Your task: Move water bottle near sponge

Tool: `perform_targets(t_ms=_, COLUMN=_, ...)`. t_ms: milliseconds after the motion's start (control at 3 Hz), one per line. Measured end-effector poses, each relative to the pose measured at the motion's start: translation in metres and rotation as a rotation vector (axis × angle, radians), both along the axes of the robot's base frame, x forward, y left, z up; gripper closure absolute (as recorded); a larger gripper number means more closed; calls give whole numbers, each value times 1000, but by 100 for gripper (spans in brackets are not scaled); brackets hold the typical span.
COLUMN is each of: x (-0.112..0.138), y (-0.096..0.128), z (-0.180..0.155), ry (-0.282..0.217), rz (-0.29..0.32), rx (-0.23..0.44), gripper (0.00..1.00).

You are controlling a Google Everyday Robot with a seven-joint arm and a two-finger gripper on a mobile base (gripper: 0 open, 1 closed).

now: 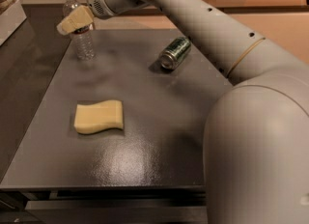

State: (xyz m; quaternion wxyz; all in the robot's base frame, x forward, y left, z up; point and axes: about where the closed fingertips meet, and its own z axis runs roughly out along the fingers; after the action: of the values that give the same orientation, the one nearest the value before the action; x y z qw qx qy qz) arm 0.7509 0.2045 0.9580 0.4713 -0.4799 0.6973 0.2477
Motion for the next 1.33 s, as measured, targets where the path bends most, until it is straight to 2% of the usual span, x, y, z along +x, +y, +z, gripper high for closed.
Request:
perform_targets(t_ms=333, x=5, y=15, z=-2, ry=27, rz=27, rx=4, gripper=0)
perform_targets(t_ms=667, x=8, y=23, z=-5, ry=53, rz=42, rx=-10, gripper=18)
perform_targets(t_ms=1000, x=8, y=24, z=-8, ry=60, rz=49, rx=-27, gripper=41)
perform_targets(t_ms=1333, x=3, y=16, z=-4, ry=31, rz=47, rx=-58, gripper=64)
